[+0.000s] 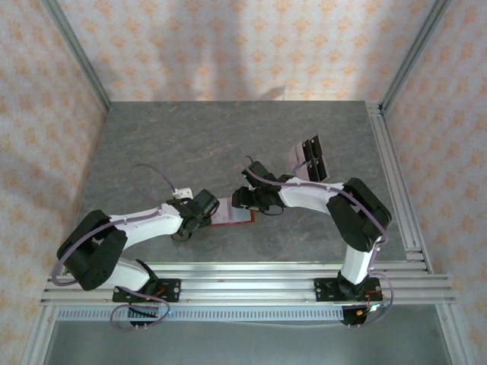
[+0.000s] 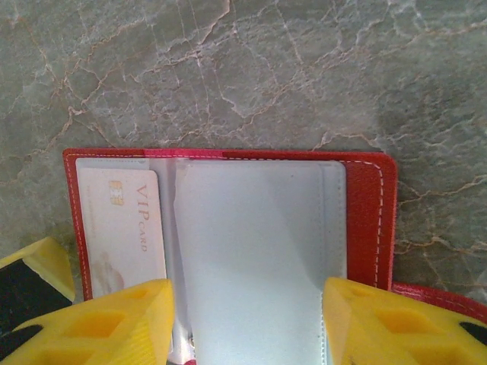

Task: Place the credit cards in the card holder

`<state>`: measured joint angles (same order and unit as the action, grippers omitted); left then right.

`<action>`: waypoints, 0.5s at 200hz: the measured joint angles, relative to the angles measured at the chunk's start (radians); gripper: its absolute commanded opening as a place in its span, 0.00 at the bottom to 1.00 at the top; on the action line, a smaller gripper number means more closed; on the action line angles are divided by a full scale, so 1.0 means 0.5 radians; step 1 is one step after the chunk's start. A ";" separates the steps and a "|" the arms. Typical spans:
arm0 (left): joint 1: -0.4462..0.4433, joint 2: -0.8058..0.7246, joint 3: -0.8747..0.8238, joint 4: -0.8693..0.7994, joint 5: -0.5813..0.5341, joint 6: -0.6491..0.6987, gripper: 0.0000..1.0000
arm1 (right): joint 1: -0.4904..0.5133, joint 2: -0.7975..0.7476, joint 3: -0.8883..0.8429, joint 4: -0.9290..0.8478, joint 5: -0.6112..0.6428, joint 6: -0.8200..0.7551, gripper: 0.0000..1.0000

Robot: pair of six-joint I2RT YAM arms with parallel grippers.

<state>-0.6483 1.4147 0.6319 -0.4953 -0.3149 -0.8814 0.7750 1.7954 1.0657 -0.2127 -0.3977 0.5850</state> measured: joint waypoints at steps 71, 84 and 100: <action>0.000 0.021 0.000 0.027 0.001 0.000 1.00 | 0.001 0.068 0.001 0.096 -0.135 0.003 0.54; 0.000 0.025 0.000 0.029 0.001 0.000 1.00 | 0.002 0.075 0.001 0.114 -0.157 0.007 0.54; 0.000 0.026 0.000 0.029 0.000 0.000 1.00 | 0.005 0.085 0.001 0.142 -0.188 0.018 0.53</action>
<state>-0.6483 1.4277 0.6319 -0.4808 -0.3149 -0.8814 0.7773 1.8381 1.0660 -0.1417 -0.4919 0.5941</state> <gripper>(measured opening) 0.998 0.536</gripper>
